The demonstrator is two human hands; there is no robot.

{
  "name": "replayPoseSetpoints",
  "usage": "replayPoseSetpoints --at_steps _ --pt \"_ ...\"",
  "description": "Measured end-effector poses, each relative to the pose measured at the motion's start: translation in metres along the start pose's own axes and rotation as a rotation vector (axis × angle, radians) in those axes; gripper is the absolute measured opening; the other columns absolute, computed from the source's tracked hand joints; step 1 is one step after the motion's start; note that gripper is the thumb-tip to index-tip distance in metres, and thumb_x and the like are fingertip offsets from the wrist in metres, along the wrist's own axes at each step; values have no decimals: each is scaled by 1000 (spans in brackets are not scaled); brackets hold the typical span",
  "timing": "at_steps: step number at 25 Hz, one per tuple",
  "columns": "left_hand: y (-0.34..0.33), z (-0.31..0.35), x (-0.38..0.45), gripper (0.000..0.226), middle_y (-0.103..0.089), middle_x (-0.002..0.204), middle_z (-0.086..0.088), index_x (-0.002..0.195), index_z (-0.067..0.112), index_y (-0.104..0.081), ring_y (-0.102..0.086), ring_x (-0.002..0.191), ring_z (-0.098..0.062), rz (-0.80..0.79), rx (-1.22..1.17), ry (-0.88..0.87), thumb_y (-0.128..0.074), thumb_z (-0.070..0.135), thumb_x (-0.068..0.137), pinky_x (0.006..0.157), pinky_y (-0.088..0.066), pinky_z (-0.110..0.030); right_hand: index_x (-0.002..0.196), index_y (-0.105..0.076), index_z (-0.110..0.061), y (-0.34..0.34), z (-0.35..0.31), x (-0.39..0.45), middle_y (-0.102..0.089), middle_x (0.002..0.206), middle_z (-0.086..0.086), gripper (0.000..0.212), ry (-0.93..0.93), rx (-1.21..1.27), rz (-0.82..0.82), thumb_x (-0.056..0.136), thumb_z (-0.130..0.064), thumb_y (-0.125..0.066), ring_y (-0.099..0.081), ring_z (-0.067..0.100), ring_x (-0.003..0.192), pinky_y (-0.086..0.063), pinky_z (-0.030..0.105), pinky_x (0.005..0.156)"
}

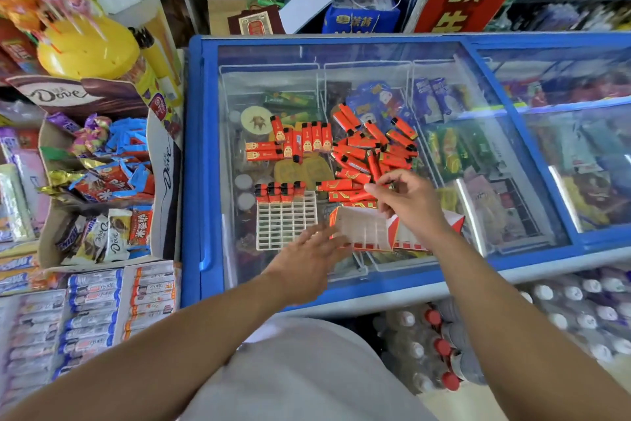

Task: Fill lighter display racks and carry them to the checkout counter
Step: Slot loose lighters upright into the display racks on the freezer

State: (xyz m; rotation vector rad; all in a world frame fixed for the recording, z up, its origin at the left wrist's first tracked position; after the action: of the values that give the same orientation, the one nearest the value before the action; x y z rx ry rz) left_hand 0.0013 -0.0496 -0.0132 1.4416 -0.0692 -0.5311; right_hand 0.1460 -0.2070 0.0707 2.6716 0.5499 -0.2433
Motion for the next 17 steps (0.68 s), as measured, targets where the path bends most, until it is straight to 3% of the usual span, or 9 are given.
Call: replayPoseSetpoints --at_steps 4,6,10,13,17 --pt "-10 9 20 88 11 170 -2 161 22 13 20 154 -23 -225 179 26 -50 31 99 120 15 -51 103 -67 -13 1 13 -24 -74 73 9 31 -55 -36 -118 78 -22 -85 -71 28 69 -61 38 71" --pt "-13 10 19 95 14 169 -5 159 20 19 18 155 -24 -257 219 68 -53 28 98 121 10 -54 104 -65 -16 -3 22 -27 -76 75 2 28 -53 -154 -147 83 -26 -81 -73 20 72 -60 36 73" --pt "-13 12 13 96 17 169 -8 158 17 23 17 155 -26 -254 199 134 -51 25 96 124 6 -54 98 -69 -23 -22 28 -21 -70 72 -9 22 91 -408 -95 83 -37 -78 -64 3 65 -49 25 62" --pt "-15 8 9 92 21 167 -10 159 16 19 23 153 -29 -190 202 116 -48 25 97 123 9 -55 100 -71 -24 -40 25 -12 -65 76 -17 20 199 -572 -93 87 -40 -73 -60 4 68 -51 29 66" --pt "-20 -1 -7 84 22 167 -11 161 19 10 29 150 -32 -85 182 87 -45 29 100 117 21 -52 114 -67 -25 -57 29 -1 -74 97 -8 25 311 -790 -94 94 -40 -65 -68 12 85 -53 28 71"
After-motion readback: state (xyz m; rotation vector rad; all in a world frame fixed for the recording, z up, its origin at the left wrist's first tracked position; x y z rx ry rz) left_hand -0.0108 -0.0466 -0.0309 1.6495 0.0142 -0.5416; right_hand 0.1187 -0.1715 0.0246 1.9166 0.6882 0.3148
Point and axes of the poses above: each hand's wrist, its own x-axis towards the middle knuckle, its own y-axis out of the back of the hand, z = x × y, the point moved 2 cm from there along x, towards the middle knuckle
